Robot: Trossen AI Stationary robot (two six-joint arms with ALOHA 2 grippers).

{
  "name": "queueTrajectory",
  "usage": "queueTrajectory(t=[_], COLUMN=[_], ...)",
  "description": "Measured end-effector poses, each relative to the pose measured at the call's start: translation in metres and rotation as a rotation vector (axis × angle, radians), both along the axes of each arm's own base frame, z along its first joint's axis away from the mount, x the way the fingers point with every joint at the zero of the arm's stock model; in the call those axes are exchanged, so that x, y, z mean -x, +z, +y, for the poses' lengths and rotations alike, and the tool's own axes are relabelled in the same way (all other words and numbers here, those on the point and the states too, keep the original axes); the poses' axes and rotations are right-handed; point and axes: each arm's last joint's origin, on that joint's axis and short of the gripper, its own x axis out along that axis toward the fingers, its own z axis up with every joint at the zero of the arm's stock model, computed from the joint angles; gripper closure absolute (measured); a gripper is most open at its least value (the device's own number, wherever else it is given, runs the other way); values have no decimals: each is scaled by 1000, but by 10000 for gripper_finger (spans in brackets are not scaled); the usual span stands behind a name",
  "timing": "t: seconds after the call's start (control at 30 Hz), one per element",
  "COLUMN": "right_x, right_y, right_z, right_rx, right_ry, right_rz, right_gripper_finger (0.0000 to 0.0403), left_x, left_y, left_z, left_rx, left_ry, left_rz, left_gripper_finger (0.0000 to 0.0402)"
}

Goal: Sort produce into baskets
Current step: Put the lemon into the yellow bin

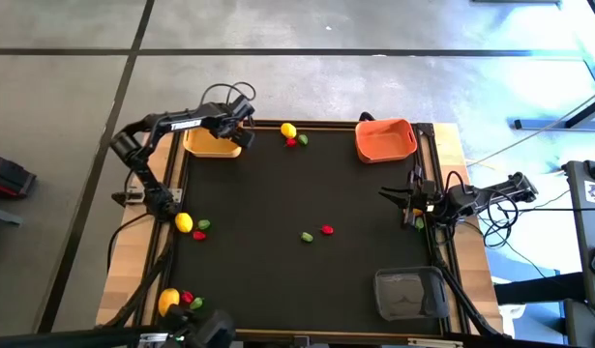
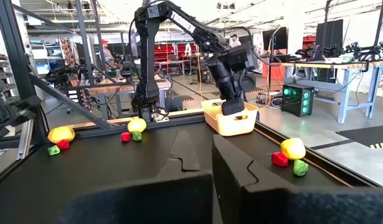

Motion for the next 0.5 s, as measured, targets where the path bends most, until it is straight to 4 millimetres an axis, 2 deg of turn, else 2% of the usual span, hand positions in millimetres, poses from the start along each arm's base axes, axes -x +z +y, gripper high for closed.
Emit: queueTrajectory(t=[0.17,0.5], right_x=[0,0], right_y=[0,0], right_z=[0,0], right_rx=[0,0], right_ry=[0,0], right_rz=[0,0], right_gripper_finger=[402,402], left_x=[-1,-1], left_y=[-8,-8], left_z=[1,1], left_rx=[20,20], left_ry=[-3,-3], left_rz=[20,20], left_gripper_finger=[194,187])
